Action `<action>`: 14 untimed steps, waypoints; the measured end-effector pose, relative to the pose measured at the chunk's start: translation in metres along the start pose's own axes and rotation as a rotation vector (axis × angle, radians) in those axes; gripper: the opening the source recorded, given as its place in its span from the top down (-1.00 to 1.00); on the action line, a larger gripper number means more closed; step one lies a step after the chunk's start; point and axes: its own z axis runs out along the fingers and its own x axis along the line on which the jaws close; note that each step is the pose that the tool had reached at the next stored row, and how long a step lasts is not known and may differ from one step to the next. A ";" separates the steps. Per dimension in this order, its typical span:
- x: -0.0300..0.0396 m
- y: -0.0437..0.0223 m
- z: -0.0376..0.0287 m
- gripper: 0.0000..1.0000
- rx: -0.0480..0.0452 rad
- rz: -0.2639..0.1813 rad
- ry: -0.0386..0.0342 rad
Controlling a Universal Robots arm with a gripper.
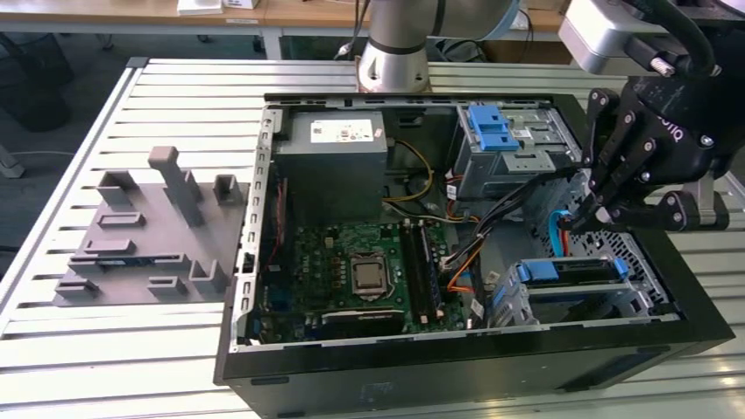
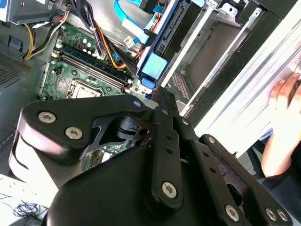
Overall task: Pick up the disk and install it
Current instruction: 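Insert the first disk wire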
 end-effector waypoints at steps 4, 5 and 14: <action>0.0000 -0.0028 0.0001 0.79 0.0000 0.000 -0.0001; 0.0000 -0.0049 0.0002 0.79 0.0000 0.000 -0.0001; -0.0005 -0.0183 0.0010 0.79 0.0000 0.000 0.0000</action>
